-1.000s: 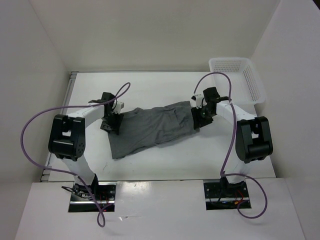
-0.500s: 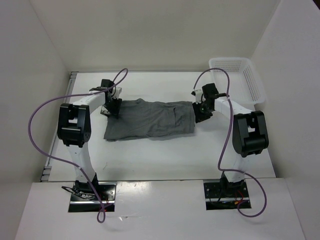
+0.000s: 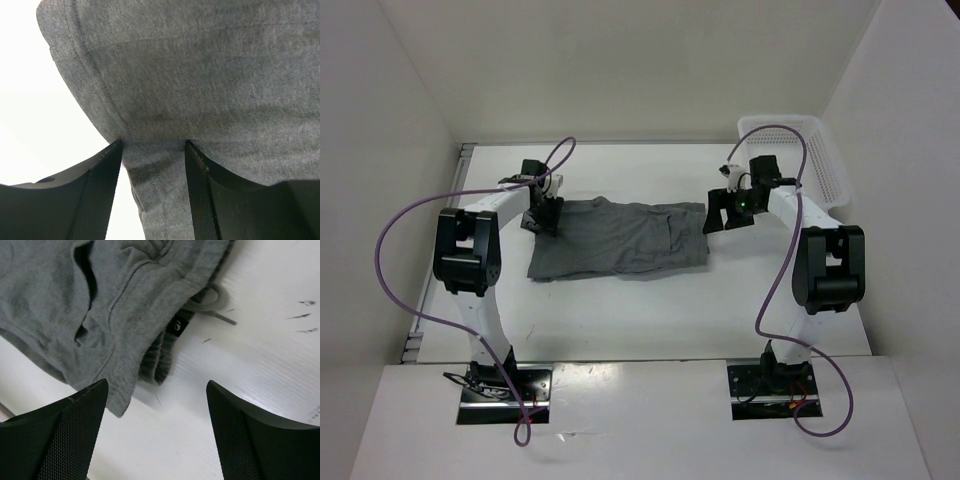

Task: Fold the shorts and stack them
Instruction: Fold the shorts

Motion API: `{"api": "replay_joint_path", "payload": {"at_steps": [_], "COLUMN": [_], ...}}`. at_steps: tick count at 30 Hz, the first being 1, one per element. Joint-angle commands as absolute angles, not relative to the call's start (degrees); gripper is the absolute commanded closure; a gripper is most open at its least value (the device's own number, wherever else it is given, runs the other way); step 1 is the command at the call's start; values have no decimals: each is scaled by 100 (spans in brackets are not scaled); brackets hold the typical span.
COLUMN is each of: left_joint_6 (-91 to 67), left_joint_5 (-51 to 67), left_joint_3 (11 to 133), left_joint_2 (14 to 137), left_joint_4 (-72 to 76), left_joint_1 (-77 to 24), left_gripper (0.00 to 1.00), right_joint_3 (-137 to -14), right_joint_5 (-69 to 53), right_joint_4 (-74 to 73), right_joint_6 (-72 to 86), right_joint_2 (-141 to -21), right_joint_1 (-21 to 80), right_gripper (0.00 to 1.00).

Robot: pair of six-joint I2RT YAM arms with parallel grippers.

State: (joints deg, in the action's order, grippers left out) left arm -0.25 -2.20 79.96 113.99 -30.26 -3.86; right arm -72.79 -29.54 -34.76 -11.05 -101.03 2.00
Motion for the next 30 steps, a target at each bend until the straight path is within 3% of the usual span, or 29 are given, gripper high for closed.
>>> {"api": "replay_joint_path", "payload": {"at_steps": [1, 11, 14, 17, 24, 30], "left_joint_6": [0, 0, 0, 0, 0, 0], "left_joint_5": [-264, -316, -448, -597, -870, -932], "left_joint_3": [7866, 7761, 7708, 7708, 7954, 8735], "left_joint_2": [11232, 11118, 11118, 11118, 11118, 10329], "left_joint_4": [-3050, -3182, -3182, -3182, -3409, -3717], "left_joint_1": [-343, -343, -343, -343, -290, -876], "left_gripper": [39, 39, 39, 39, 39, 38], "right_joint_3": [-7155, -6970, -6909, -6777, -6881, -7251], "right_joint_5": [-3340, -2374, -1909, -1652, -2161, -2268], "right_joint_4": [-3454, -2944, -2831, -2830, -2777, -2883], "right_joint_6": [-958, -194, -1, -70, -176, -316], "right_joint_2": [-9923, -10652, -10801, -10863, -10873, -10679], "right_joint_1": [316, 712, 826, 887, 1116, 1116], "right_gripper": [16, 15, 22, 35, 77, 100]}}
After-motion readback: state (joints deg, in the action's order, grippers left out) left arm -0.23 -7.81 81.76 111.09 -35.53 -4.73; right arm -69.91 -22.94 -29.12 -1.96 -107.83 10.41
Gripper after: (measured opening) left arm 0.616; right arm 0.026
